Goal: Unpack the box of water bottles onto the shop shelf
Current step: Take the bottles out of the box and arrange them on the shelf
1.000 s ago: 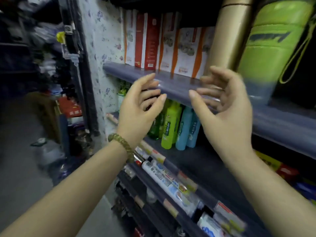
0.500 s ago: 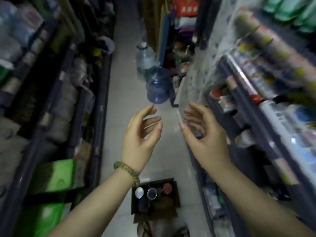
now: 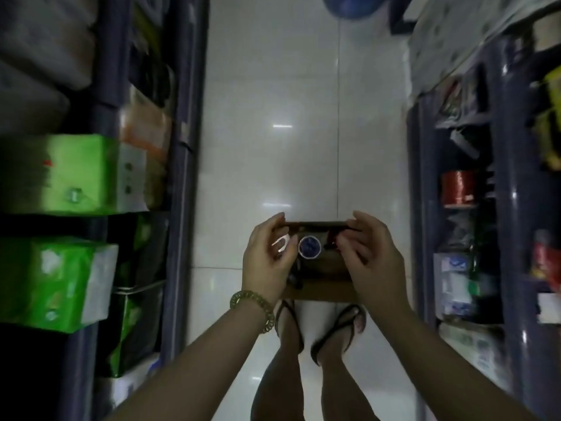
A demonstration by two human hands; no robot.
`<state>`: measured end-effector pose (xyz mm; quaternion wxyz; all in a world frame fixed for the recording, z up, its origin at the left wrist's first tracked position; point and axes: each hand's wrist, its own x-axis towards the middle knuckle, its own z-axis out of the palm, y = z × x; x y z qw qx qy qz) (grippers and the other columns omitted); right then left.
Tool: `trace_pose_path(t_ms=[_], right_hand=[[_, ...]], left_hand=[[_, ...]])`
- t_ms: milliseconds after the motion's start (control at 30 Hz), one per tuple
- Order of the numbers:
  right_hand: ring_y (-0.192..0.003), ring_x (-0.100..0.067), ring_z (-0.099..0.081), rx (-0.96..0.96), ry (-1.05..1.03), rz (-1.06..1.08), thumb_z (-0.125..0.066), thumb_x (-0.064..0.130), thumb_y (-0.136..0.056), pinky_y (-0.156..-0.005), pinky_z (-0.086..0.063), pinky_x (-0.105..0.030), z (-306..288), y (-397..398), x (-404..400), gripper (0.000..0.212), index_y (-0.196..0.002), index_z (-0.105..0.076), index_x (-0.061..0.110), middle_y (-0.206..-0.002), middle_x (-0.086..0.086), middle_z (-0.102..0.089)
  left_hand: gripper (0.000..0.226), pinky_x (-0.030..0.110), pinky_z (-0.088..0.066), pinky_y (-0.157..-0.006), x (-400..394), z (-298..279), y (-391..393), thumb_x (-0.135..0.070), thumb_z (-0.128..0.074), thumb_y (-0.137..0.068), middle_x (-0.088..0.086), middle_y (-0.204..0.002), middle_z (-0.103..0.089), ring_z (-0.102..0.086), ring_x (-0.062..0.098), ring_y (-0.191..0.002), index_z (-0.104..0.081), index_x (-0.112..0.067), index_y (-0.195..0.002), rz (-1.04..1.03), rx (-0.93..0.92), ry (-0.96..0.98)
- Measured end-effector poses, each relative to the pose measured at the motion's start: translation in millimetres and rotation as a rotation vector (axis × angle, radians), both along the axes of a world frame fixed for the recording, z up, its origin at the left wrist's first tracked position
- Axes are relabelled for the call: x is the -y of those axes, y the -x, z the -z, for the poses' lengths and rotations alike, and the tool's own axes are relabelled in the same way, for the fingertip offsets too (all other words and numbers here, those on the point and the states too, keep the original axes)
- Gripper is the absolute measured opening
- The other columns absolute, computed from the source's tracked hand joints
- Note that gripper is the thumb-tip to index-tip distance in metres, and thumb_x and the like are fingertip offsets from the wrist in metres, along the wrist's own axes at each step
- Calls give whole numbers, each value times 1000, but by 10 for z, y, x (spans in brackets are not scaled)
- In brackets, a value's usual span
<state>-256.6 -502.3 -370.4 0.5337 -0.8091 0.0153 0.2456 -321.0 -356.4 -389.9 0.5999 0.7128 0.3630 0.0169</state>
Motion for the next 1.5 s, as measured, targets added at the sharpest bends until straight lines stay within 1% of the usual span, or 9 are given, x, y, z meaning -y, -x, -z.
trace_pose_path(t_ms=[100,267,367,467,700,867,1100,1267,1500], right_hand=[[-104,6,-57,-103,33,55,-63,13,-89,-80,-46,-1,813,192,96,43,-129,-50,22,-115,14,-61],[-120,-10,-52,-141,158,-99,-65,9,-87,-101,-46,-32,2033,396,169,49,-131,-48,23,-132,6,-52],[-124,-5,-43,-97,193,-173,-69,10,-84,-107,-40,-28,2529,416,122,55,-132,-46,22,-136,4,-48],[-125,1,-34,-36,208,-226,-73,13,-80,-100,-29,-8,2875,396,62,66,-138,-42,21,-140,5,-44],[-137,-18,-36,-37,204,-299,-80,14,-72,-105,-28,-19,3355,407,-88,87,-145,-33,21,-148,-4,-35],[-133,-21,-41,-5,172,-266,-83,12,-68,-100,-33,-18,3534,363,-179,88,-142,-36,19,-144,-6,-40],[-117,-15,-52,88,160,-236,-81,10,-66,-88,-36,-4,3439,388,-68,72,-130,-48,15,-130,-5,-49],[-119,-1,-44,132,169,-191,-83,13,-68,-88,-34,5,2823,360,146,74,-133,-47,18,-133,4,-51],[-111,4,-47,156,92,-112,-85,14,-65,-83,-33,8,1233,126,359,77,-130,-45,25,-124,13,-52]], left_hand=[[42,4,-44,-87,52,888,261,-12,-65,-87,-2,-125,-56,-58,5,-111,-55,-19,-127,87,-169,-43],[44,21,-43,-92,166,1993,636,-20,-68,-85,-7,-121,-57,-55,11,-111,-54,-21,-127,7,-375,-77],[56,22,-42,-96,258,2413,720,-20,-71,-83,-2,-129,-55,-53,12,-116,-48,-18,-134,-208,-427,58],[72,19,-37,-99,335,2690,752,-25,-77,-77,0,-141,-45,-44,7,-123,-41,-20,-139,-99,-440,-29],[104,34,-32,-115,466,3007,809,-19,-86,-64,-2,-150,-28,-32,14,-139,-23,-23,-147,-48,-427,-88],[84,30,-41,-108,489,3148,753,-13,-84,-63,0,-141,-42,-43,14,-130,-39,-27,-133,-165,-343,-142],[67,2,-35,-81,509,3009,720,-18,-82,-63,-6,-123,-52,-47,3,-106,-48,-28,-121,-146,-373,-225],[70,-7,-35,-84,534,2418,676,-14,-81,-64,-17,-120,-46,-43,-3,-110,-45,-36,-120,41,-299,-220],[79,12,-47,-86,472,891,343,-25,-81,-61,-14,-122,-49,-50,4,-111,-36,-40,-124,208,-253,-253]])
